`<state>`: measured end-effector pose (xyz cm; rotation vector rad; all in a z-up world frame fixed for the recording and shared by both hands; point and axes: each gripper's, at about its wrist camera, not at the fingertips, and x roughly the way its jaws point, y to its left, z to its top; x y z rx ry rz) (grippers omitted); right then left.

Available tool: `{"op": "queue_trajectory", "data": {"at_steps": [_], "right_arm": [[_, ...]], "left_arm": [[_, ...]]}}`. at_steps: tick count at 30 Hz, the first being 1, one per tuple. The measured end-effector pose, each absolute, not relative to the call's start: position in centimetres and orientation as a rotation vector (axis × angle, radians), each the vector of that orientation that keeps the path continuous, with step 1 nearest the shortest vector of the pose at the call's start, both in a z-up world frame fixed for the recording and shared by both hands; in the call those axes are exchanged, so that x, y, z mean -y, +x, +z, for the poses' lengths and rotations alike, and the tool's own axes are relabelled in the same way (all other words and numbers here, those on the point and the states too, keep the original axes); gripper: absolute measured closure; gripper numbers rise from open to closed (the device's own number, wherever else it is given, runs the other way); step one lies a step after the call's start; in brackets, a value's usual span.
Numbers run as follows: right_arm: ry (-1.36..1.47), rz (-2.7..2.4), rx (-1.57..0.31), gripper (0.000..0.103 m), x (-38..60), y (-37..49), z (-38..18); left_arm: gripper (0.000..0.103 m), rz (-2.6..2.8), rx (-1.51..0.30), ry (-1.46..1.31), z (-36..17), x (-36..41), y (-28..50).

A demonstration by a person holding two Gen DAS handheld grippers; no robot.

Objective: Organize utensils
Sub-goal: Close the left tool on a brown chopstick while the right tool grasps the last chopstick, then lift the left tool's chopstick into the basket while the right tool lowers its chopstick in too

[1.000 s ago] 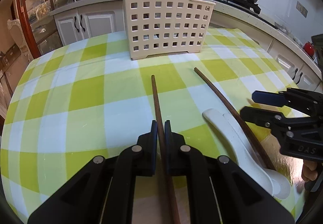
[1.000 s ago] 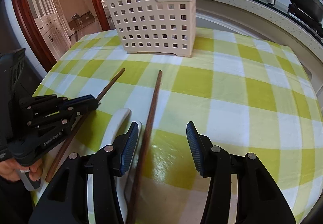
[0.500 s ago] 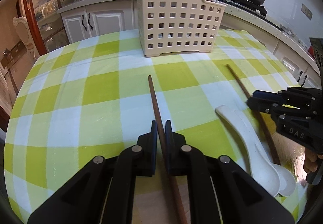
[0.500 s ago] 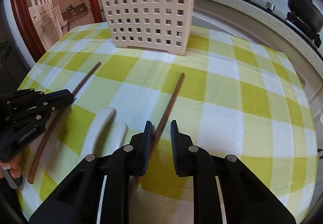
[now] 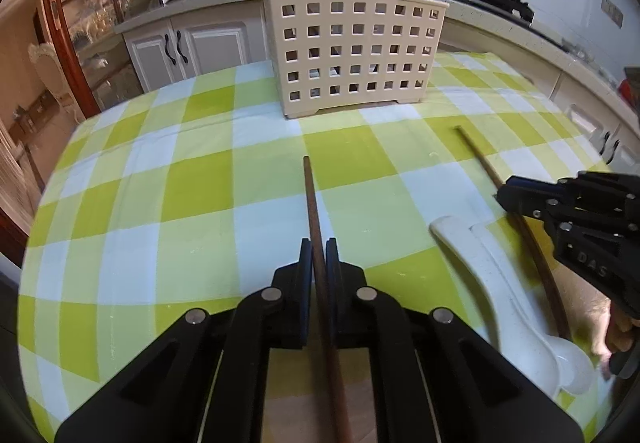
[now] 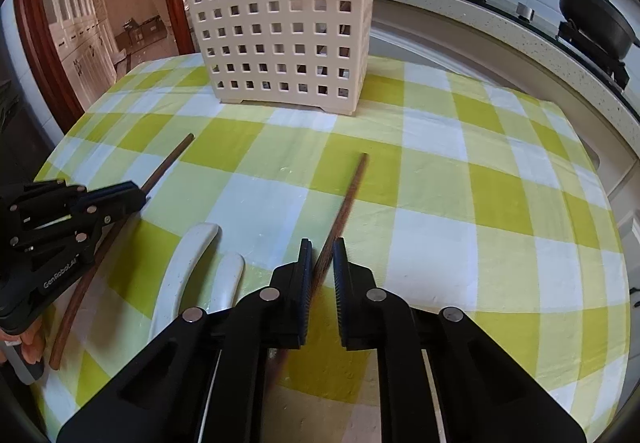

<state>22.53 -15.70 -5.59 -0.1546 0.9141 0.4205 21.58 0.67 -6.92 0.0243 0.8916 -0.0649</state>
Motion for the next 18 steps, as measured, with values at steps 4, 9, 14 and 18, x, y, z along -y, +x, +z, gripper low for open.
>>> {"op": "queue_trajectory", "data": {"at_steps": [4,9,14,18], "right_arm": [[-0.135,0.422,-0.908,0.096,16.1,22.5,-5.3],[-0.125,0.43,-0.871,0.096,16.8,21.7,-3.4],[-0.115,0.439,-0.816,0.096,17.6,20.6,-0.7],[-0.105,0.444,-0.769,0.096,18.3,19.6,1.6]], "left_arm": [[0.096,-0.076,-0.867,0.007,-6.0,-0.9,21.1],[0.096,-0.09,-0.828,-0.022,-4.1,-1.4,20.3],[0.097,-0.1,-0.768,-0.036,-1.4,-1.5,19.1],[0.097,-0.115,-0.712,-0.044,1.0,-1.3,17.8]]}}
